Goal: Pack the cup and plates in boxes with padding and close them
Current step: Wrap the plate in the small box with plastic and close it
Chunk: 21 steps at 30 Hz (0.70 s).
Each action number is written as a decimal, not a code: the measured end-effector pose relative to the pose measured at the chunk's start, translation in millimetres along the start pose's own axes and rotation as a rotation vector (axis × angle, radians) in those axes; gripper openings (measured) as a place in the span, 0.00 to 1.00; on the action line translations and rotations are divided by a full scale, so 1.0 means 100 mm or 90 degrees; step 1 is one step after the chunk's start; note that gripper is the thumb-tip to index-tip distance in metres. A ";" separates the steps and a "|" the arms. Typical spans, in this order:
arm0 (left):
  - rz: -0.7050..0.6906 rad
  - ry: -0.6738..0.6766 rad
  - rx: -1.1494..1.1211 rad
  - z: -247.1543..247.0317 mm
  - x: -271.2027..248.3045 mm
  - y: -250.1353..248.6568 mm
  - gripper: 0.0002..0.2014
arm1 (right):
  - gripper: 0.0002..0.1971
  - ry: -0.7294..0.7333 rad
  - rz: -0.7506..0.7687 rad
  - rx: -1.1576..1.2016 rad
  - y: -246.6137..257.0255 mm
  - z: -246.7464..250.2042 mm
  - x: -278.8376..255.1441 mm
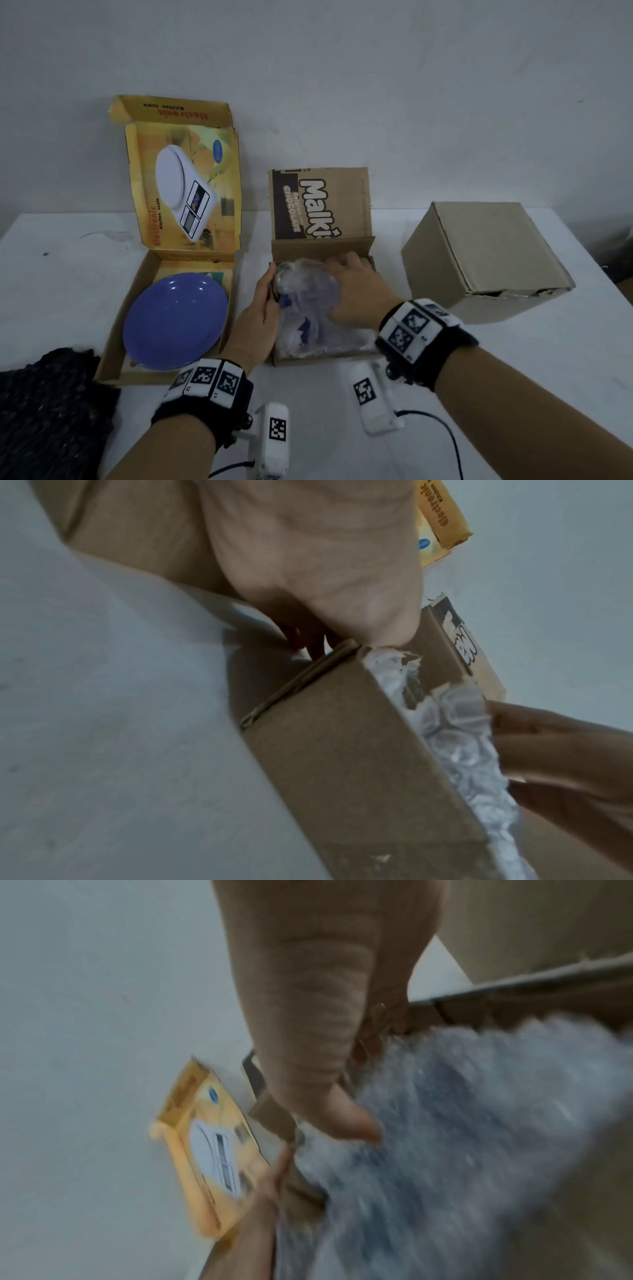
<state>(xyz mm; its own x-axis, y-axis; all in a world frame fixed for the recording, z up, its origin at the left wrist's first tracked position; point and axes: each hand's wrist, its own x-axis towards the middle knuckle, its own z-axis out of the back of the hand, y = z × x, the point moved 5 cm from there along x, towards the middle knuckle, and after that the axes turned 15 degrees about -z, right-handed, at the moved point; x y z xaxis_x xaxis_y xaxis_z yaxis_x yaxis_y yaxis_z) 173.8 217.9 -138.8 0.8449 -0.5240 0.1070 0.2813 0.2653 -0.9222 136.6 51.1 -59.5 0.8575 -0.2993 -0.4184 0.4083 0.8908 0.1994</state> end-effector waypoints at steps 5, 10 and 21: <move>0.015 -0.004 -0.013 0.04 -0.02 -0.12 0.25 | 0.51 0.092 -0.032 -0.268 -0.21 -0.02 -0.13; 0.005 -0.005 -0.012 0.05 -0.02 -0.10 0.26 | 0.43 0.036 -0.021 -0.301 -0.21 -0.14 -0.11; 0.052 0.001 -0.150 0.08 0.07 -0.22 0.29 | 0.40 -0.198 -0.103 0.388 -0.24 0.60 0.02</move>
<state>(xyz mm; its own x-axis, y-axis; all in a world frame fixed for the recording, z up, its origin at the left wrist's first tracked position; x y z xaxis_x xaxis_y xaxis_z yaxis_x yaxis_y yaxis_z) 176.7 215.0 -114.9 0.8596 -0.5102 0.0288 0.0985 0.1103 -0.9890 146.8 8.6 -12.2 0.7836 -0.5774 -0.2296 0.5631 0.5036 0.6552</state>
